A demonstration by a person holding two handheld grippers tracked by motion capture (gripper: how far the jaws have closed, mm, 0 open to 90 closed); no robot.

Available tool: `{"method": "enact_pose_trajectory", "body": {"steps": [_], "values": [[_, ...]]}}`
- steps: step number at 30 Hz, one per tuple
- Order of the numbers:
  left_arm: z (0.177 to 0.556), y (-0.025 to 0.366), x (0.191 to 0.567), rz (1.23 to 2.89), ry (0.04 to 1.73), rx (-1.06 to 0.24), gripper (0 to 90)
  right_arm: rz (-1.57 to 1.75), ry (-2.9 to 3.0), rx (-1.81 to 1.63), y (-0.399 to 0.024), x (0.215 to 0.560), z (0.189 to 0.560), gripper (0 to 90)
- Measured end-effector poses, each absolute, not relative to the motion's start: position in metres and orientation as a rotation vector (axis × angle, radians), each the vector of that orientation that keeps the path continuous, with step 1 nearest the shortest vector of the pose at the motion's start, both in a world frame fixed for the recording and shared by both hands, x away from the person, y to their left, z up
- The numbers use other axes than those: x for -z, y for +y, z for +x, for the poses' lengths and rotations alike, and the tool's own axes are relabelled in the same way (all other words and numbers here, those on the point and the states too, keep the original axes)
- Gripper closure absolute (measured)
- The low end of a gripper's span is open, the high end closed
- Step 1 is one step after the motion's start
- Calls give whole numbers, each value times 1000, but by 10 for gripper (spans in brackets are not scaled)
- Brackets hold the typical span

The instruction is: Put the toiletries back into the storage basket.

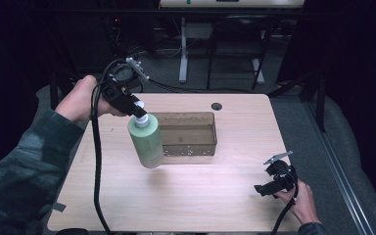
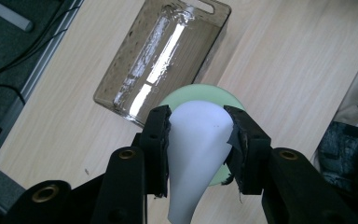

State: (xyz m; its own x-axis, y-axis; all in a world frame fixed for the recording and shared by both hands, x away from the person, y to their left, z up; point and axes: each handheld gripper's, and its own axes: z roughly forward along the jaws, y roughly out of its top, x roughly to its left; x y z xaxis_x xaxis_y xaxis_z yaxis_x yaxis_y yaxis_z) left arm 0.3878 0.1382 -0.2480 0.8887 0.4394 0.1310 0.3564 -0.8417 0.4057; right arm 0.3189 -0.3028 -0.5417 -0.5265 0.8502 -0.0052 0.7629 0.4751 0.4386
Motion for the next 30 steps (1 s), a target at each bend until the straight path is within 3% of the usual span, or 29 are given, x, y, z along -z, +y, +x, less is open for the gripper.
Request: {"method": "enact_pose_trajectory", "body": {"steps": [30], "values": [[413,128,228,2697,626,-323,629,1388,2488,-570,-304,541,318,7]]}}
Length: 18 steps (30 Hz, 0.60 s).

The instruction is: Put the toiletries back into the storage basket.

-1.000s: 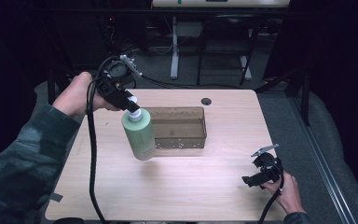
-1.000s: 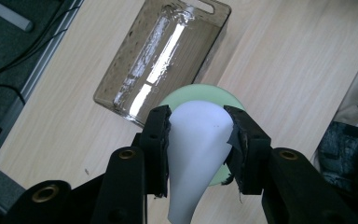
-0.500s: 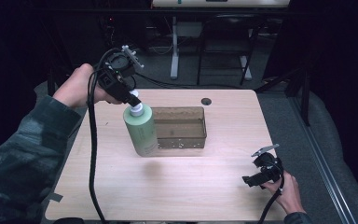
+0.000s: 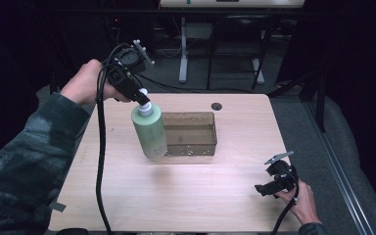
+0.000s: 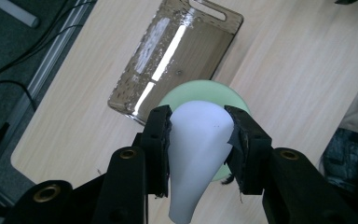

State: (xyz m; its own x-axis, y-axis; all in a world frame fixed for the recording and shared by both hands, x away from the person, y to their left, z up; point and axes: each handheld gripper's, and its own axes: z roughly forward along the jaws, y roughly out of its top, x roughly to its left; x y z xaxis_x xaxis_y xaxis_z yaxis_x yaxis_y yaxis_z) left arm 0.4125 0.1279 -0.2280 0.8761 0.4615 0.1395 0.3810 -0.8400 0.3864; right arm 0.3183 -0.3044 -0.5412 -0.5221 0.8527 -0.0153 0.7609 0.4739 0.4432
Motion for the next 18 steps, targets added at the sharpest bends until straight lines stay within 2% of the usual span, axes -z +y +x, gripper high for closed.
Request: {"method": "enact_pose_trajectory", "body": {"steps": [18], "values": [[432,124,220,2682,688,-357,630,1380,2491,-566,-304,541,318,7]]}}
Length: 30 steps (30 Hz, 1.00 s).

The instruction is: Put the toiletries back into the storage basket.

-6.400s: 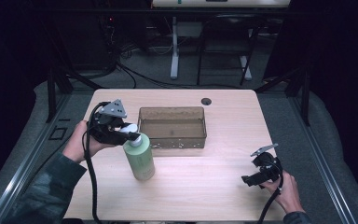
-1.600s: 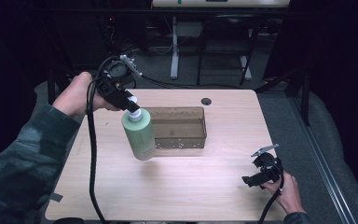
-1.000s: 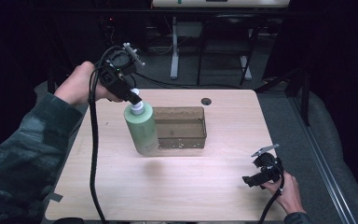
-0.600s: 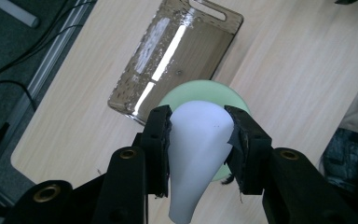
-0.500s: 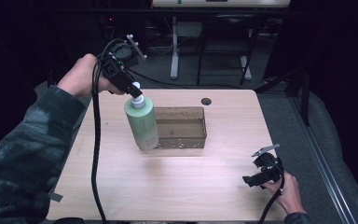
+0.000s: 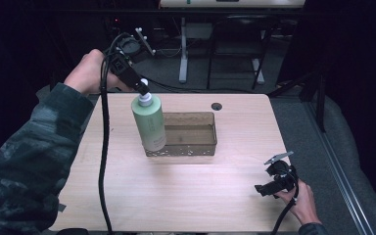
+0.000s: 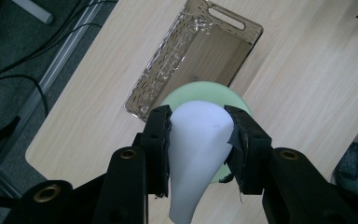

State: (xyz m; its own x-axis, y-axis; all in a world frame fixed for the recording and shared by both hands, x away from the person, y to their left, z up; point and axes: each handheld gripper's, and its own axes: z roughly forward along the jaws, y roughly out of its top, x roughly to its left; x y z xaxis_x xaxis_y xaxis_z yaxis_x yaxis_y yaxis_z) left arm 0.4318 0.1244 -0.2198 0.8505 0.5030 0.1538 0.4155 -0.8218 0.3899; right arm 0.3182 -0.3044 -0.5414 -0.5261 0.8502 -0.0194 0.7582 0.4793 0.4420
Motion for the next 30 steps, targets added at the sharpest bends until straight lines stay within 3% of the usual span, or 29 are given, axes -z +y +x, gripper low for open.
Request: {"method": "enact_pose_trajectory", "body": {"steps": [30], "values": [[460,118,230,2686,796,-444,630,1378,2490,-578,-303,540,317,8]]}}
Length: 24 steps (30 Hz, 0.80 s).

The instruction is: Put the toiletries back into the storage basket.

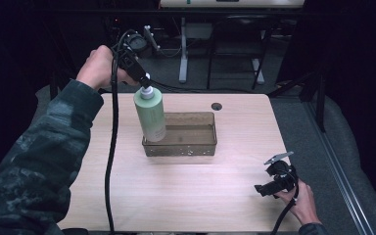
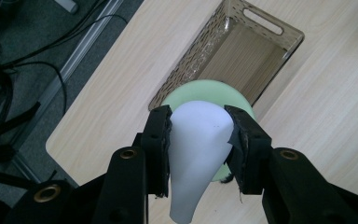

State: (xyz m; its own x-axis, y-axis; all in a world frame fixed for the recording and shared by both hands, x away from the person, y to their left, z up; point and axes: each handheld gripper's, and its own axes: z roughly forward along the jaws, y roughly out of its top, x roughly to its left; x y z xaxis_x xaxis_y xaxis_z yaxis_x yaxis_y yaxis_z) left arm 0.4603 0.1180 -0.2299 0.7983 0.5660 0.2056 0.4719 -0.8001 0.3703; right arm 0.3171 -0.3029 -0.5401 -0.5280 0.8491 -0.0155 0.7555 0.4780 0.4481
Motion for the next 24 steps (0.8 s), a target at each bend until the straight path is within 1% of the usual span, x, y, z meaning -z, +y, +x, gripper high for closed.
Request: {"method": "enact_pose_trajectory", "body": {"steps": [8,24], "values": [[467,117,237,2684,821,-438,630,1382,2491,-586,-303,540,317,9],[475,111,249,2700,819,-427,631,1362,2490,-577,-302,539,316,10]]}}
